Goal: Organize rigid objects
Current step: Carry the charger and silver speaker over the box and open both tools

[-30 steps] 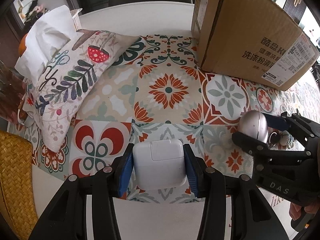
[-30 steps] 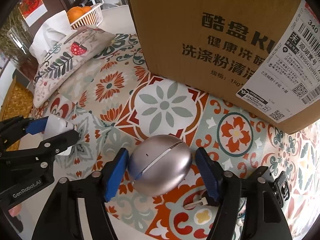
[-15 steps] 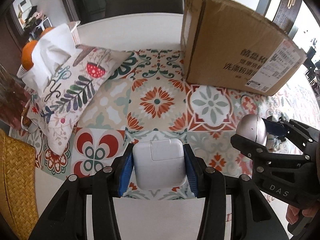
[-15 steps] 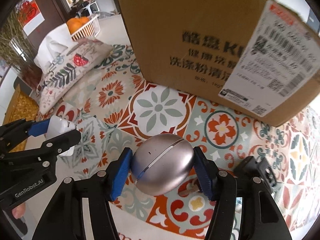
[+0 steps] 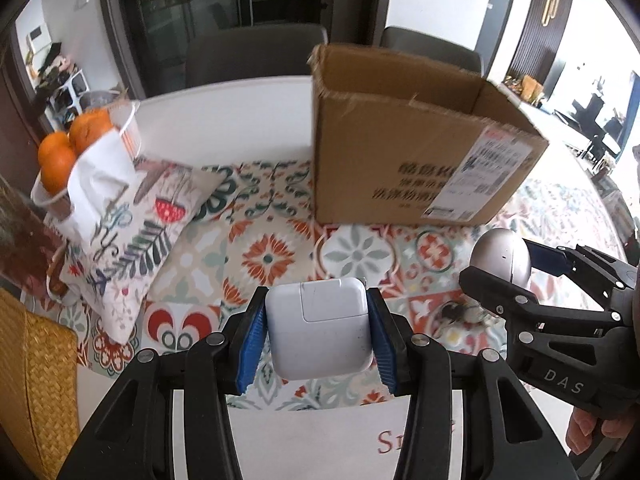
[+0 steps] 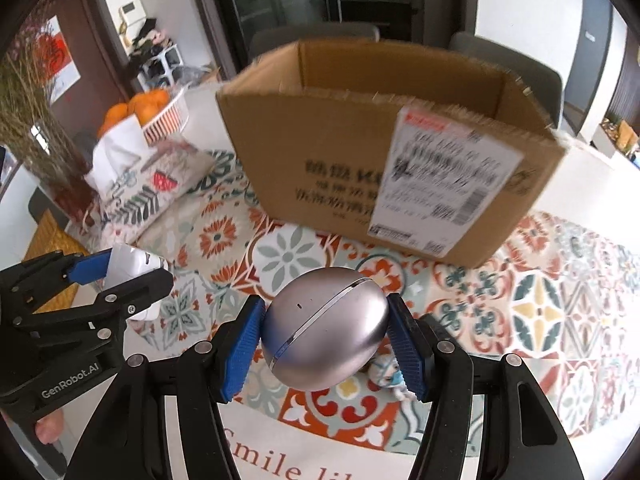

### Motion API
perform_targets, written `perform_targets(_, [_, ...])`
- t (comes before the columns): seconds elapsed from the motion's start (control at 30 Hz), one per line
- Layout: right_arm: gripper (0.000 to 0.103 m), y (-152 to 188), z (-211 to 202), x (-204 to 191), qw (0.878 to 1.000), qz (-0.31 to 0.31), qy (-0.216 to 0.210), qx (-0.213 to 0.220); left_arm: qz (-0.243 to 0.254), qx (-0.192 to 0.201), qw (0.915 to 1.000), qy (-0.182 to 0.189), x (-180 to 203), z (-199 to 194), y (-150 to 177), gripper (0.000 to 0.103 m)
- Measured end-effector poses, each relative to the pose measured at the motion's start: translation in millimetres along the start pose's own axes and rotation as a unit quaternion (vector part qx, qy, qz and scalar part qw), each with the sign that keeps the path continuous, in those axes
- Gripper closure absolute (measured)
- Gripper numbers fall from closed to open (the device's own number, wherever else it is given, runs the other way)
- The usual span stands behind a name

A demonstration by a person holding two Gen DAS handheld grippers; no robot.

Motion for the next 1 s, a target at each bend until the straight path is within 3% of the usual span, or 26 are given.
perform_targets(0.47, [0.042, -19.8, -61.1, 22.1, 0.997, 0.029, 0.017, 0.073, 0.028, 0.068, 0.9971, 0.016, 29.7, -45.8, -36.9, 0.056])
perform_targets(1.0, [0.042, -52.8, -106.7, 37.9, 0.988, 0.035, 0.040, 0.143, 0.048, 0.125, 0.9906, 0.027, 50.0, -72.8, -82.4, 0.056])
Point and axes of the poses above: each gripper's, at about its wrist camera, not at the fingertips, and z roughly the way its jaws point, x to its right, y to its underside, the point moved 2 cm from there along z, roughly the way its jaws point, and after that the axes turned 3 degrees about -z, right-handed, at the moved point
